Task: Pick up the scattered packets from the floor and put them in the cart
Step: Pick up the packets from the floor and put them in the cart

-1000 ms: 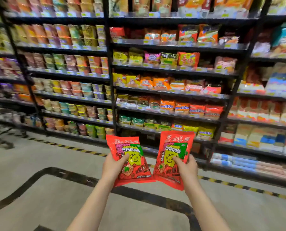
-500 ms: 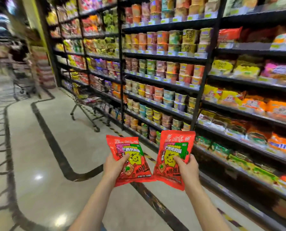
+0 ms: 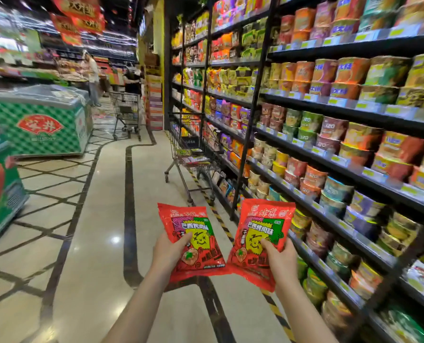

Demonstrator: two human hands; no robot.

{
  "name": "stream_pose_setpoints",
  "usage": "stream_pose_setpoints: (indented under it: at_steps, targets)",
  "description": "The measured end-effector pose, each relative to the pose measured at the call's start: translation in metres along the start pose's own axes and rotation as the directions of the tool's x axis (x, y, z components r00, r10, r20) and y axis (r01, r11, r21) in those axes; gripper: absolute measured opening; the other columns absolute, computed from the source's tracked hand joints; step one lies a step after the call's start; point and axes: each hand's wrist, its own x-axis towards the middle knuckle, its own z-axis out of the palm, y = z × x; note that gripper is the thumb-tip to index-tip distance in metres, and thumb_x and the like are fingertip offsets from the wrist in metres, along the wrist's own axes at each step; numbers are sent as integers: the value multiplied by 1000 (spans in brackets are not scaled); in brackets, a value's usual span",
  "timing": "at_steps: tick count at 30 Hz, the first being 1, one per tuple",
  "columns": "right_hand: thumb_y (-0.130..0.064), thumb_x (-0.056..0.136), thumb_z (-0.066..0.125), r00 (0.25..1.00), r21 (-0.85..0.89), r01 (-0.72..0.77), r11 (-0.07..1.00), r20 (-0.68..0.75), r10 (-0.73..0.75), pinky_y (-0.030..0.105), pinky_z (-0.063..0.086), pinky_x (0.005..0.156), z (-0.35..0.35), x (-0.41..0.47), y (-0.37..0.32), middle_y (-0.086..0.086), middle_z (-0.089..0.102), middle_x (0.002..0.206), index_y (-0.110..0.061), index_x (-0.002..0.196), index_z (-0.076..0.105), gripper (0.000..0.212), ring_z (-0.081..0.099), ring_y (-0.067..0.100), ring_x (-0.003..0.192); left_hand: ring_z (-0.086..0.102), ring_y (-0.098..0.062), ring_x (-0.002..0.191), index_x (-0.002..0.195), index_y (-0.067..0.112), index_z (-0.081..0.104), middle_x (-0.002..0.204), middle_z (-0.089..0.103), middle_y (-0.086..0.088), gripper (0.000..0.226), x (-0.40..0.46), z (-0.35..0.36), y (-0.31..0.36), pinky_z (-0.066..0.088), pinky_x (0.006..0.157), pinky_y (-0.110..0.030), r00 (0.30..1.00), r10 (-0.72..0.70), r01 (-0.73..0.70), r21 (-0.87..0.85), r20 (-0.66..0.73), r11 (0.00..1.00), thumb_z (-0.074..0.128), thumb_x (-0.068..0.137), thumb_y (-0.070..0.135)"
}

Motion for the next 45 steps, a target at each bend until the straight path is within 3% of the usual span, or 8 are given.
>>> stream_pose_setpoints:
  at_steps: [3,8,12,23,30,36,40,45]
  targets:
    - [-18,81,70,1000,-6,10,1000,27,-10,51,51,90,35,67,-1,8,68,105,-25,97,56,22,65,29,95,68,-26,92,86,30,63,98,73,-3,15,68,15,-5,51,90,-50,999,-7,7,-3,-37,1000,75,77,27]
    - [-16,81,69,998,-3,39,999,44,-39,51,51,91,96,183,-12,8,68,105,-24,97,56,23,65,29,97,69,-25,91,93,29,65,97,73,-1,42,196,46,-3,52,88,-50,1000,-13,12,-15,-26,1000,73,58,51]
    - [-21,81,69,999,-8,21,1000,41,-21,50,52,89,140,273,-21,4,67,102,-30,86,54,19,65,28,94,68,-26,90,90,29,65,97,73,-3,23,295,73,10,52,89,-50,999,0,0,-19,-37,1000,74,70,35]
    - [-17,83,69,999,-16,-1,1000,45,2,48,51,90,259,535,-20,8,67,105,-24,100,55,23,65,29,95,70,-24,87,94,25,64,95,73,-4,22,558,147,6,54,85,-46,998,-36,33,-65,-45,997,74,76,31]
    - [-20,82,69,993,-77,-9,997,115,18,48,51,89,350,727,-30,5,66,99,-24,89,56,15,63,27,93,71,-24,83,95,23,66,94,74,-5,18,754,206,20,55,83,-47,995,-60,52,-96,-81,994,73,78,20]
    - [-20,84,67,986,-113,-12,993,162,30,44,50,90,432,856,-40,2,61,96,-26,89,50,19,61,26,93,71,-21,83,97,25,67,92,75,1,53,903,228,16,56,82,-46,988,-117,113,-47,-105,992,69,52,51]
    - [-17,85,67,985,-143,19,990,172,6,40,48,91,498,941,-36,2,61,98,-22,99,50,22,59,25,94,70,-23,86,92,28,67,93,74,0,40,1008,237,7,55,84,-48,981,-132,125,-52,-143,991,70,56,46]
    - [-17,82,69,985,-170,-23,985,165,52,45,49,92,586,1052,-33,4,65,100,-25,94,54,22,63,27,96,69,-22,89,96,32,66,96,73,3,52,1154,251,-7,53,86,-48,983,-130,132,4,-133,991,68,50,57]
